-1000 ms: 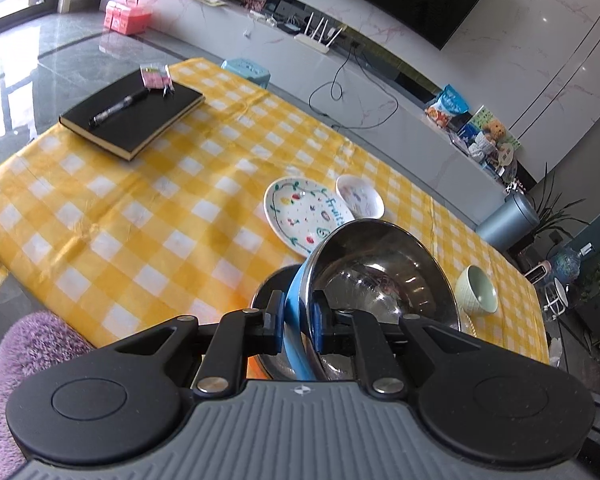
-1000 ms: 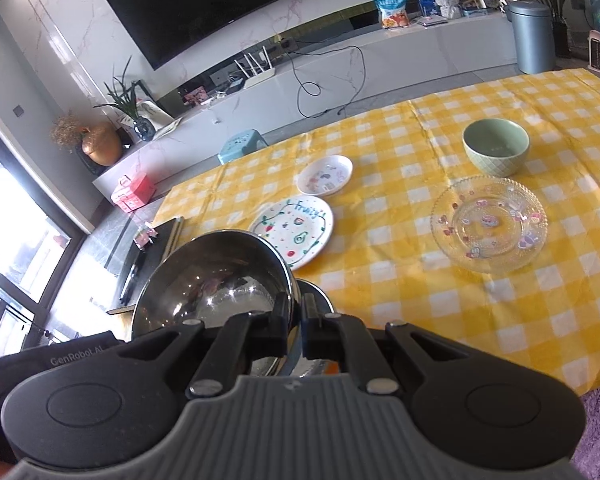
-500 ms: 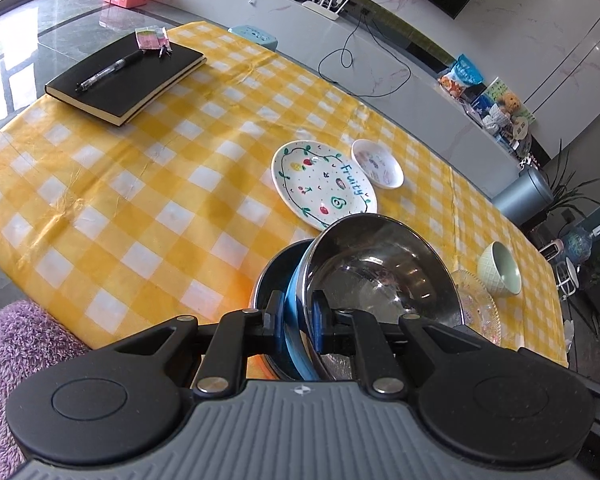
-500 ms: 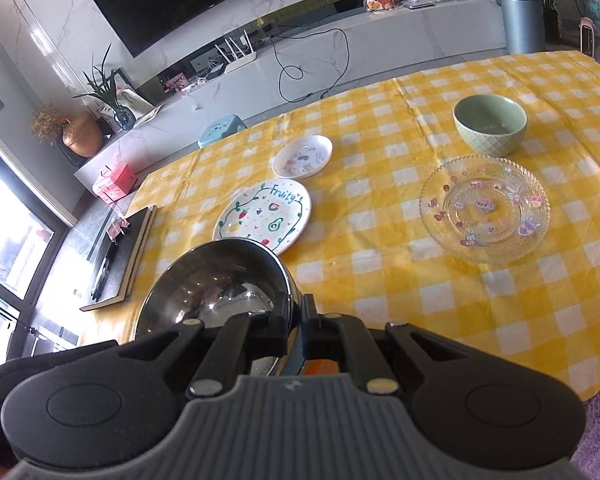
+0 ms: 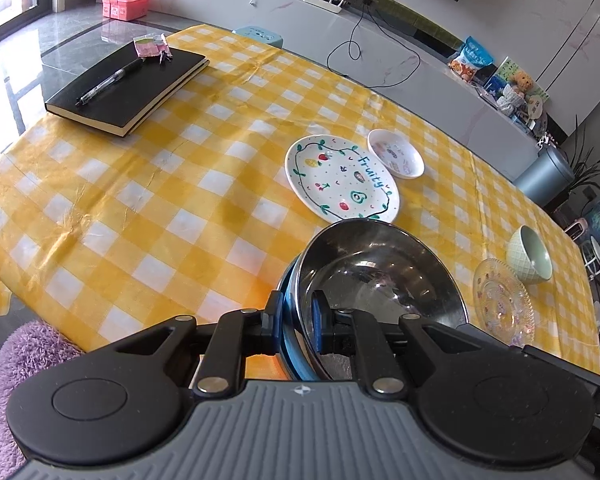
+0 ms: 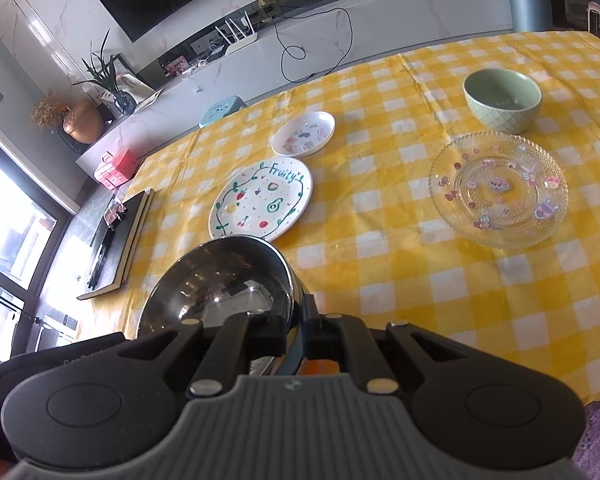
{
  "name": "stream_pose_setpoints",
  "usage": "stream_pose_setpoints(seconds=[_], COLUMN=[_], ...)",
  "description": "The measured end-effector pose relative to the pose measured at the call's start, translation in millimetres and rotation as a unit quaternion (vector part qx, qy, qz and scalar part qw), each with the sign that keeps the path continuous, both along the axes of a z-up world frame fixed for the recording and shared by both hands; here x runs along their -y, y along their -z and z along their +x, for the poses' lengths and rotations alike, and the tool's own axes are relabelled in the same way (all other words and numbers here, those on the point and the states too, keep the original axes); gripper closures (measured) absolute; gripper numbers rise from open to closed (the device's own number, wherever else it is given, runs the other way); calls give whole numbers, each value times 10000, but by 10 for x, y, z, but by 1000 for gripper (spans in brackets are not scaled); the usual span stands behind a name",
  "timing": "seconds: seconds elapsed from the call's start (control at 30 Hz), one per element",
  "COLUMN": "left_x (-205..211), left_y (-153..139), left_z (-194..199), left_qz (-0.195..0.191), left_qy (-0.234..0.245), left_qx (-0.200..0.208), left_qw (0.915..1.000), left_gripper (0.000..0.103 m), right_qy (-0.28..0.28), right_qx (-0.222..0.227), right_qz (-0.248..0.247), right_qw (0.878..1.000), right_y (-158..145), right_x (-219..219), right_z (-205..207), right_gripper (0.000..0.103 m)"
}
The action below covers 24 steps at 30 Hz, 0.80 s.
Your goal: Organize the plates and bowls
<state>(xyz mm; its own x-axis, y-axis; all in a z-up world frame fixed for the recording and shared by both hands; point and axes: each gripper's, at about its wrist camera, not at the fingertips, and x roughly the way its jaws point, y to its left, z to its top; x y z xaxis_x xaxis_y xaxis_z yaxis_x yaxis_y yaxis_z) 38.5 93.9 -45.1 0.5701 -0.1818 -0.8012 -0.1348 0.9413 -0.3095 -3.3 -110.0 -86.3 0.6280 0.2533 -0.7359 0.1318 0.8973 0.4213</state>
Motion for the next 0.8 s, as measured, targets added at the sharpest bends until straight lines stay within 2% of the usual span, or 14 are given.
stream_pose_setpoints(seconds=[0.2,0.33,0.47,0.5,0.53,0.8], left_x=[-38,-69,-82,-87,-89,-78], left_y=[-10,-60,-123,-138,-150,-286], left_z=[-3,-23,-43,-50,-52,-62], left_qz=[-32,-145,-130,-120,-118,-157], left_qy=[-4,-29,-38,-41,-34,142], left_qx=[54,166,281,315,341,681], left_qw=[10000,9998,9995,9994,9993,9975], left_gripper=[87,76,74,72,70,59], right_qy=[-5,34,85,99,107,200], right_qx=[-20,31,106,128,154,481], right_qz=[-17,24,88,114,150,253], right_qw=[10000,10000,9999,9998,9997,9983], right_y=[27,1,-43,-51,-60,-200], right_x=[-5,24,63,73,88,239], right_z=[1,-13,-33,-35,-40,-77], right_gripper=[94,93,87,81,79,73])
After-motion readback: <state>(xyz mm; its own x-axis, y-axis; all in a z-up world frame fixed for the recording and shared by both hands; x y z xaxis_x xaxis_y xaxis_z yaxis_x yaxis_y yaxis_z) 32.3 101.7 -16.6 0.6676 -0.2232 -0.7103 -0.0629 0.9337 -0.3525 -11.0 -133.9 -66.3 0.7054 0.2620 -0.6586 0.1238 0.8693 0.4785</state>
